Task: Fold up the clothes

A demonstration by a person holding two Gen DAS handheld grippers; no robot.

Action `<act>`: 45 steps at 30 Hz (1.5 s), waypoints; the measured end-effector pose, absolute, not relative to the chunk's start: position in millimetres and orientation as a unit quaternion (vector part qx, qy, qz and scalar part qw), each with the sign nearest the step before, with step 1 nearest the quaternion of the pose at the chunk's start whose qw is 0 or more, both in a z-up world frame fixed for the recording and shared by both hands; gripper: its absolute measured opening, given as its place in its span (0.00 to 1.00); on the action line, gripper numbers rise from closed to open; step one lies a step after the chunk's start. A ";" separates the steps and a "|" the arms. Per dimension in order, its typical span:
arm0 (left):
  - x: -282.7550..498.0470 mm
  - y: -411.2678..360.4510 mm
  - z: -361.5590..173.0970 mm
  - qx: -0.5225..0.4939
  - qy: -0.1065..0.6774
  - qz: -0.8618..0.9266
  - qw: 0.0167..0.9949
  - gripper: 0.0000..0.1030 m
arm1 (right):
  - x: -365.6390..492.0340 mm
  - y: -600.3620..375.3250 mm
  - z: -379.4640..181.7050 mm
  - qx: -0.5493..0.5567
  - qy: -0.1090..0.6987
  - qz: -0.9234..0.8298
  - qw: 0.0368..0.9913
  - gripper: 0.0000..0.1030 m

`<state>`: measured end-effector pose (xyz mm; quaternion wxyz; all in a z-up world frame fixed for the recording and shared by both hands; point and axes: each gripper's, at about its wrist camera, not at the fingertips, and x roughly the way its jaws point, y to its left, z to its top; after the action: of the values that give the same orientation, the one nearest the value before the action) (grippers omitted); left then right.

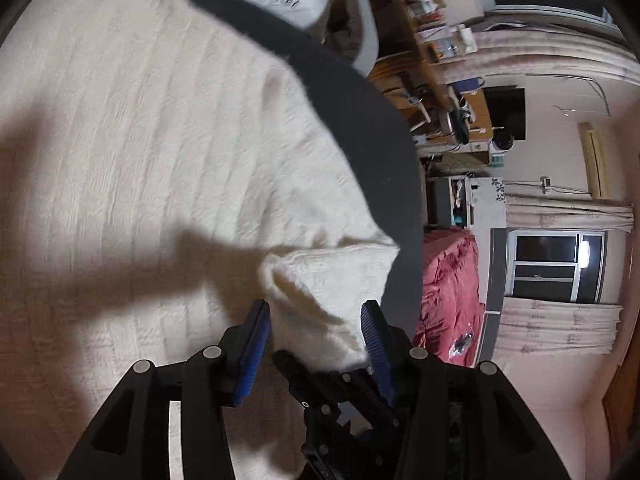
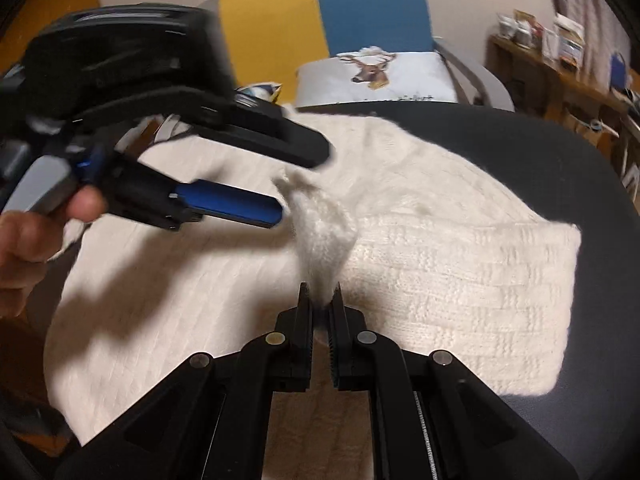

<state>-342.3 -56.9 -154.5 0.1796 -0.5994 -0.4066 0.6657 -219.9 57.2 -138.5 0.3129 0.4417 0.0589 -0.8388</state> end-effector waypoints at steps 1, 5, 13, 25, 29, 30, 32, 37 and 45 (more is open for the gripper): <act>-341.9 -58.2 -157.8 -0.602 -0.407 0.663 0.178 0.47 | -215.8 52.3 -138.9 0.439 0.075 -0.839 0.312 0.07; -340.0 -59.9 -164.5 -0.608 -0.407 0.657 0.179 0.47 | -205.5 43.9 -141.4 0.434 0.107 -0.838 0.314 0.07; -344.2 -43.5 -141.4 -0.586 -0.333 0.717 0.178 0.06 | -215.6 50.7 -143.0 0.428 0.085 -0.851 0.290 0.09; -378.1 -59.5 -5.8 -0.461 -0.289 0.809 0.222 0.06 | -207.9 174.8 -162.1 0.422 -0.316 -0.789 0.315 0.62; -387.4 -78.1 42.0 -0.419 -0.285 0.835 0.214 0.06 | -207.7 190.2 -200.2 0.433 -0.464 -0.698 0.333 0.69; -389.6 -86.2 51.6 -0.411 -0.284 0.841 0.208 0.06 | -209.3 192.1 -208.4 0.431 -0.496 -0.676 0.333 0.73; -392.6 -104.1 65.5 -0.399 -0.282 0.850 0.199 0.06 | -214.0 197.2 -224.3 0.411 -0.568 -0.632 0.330 0.88; -389.6 -142.1 72.3 -0.386 -0.284 0.860 0.178 0.06 | -241.2 198.3 -239.7 0.364 -0.663 -0.574 0.313 1.00; -361.7 -194.4 74.7 -0.337 -0.322 0.867 0.176 0.06 | -286.4 187.0 -247.9 0.328 -0.734 -0.529 0.272 1.00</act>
<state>-361.7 -194.4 74.7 0.1762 -0.3374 -0.3218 0.8669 -286.4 187.0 -247.9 0.2715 0.3275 -0.7343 -0.5290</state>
